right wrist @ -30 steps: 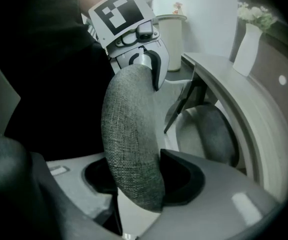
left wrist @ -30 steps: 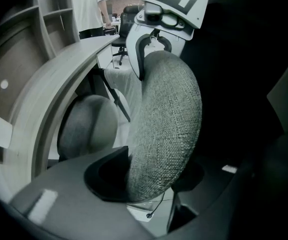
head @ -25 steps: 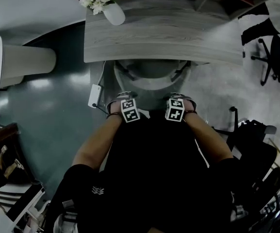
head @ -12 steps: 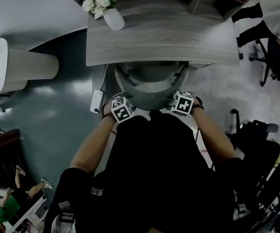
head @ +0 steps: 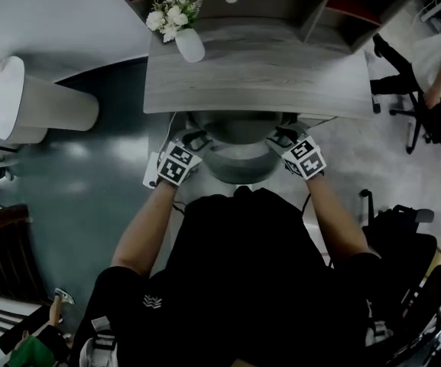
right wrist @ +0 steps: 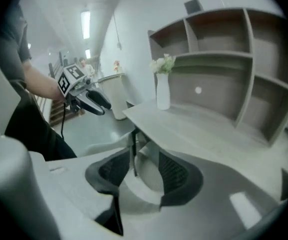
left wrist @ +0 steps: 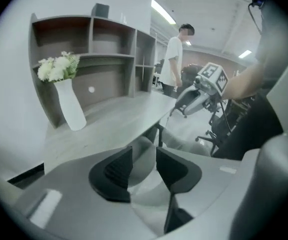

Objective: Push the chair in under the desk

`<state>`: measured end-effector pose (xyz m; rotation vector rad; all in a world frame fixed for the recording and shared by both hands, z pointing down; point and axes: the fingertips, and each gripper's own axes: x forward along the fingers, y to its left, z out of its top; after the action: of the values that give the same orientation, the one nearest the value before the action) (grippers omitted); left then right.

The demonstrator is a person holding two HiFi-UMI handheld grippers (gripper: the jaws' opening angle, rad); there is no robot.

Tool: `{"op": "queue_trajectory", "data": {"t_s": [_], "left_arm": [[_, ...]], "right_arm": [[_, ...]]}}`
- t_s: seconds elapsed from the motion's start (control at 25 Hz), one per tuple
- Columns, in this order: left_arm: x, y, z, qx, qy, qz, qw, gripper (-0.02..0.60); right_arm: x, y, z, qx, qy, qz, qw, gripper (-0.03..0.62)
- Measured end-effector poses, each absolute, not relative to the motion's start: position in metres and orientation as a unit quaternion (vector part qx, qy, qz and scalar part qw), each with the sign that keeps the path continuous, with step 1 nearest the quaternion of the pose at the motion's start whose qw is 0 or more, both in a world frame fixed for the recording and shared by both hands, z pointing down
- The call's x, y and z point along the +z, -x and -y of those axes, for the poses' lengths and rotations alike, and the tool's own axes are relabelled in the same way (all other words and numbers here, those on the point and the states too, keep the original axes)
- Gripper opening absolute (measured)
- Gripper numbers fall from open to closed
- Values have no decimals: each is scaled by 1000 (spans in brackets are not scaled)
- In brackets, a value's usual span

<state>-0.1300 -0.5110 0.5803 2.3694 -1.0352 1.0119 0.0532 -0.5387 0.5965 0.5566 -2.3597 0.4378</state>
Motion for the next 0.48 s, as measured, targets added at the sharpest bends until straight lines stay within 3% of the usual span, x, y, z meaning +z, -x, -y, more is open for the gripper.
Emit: {"op": "queue_trajectory", "data": {"t_s": [0.12,0.24,0.48], "left_arm": [[555,137,533,312,-836,422,163,121],[524,144,551,278,-824,479,119,20],[490,158,562,222,-804,544,90,6]], "right_arm": [[566,-56,560,124,-260,911,295,164],[548,-62,573,112,-292,914,258,120],[531,-72,581,108,-328,914,213,3]]}}
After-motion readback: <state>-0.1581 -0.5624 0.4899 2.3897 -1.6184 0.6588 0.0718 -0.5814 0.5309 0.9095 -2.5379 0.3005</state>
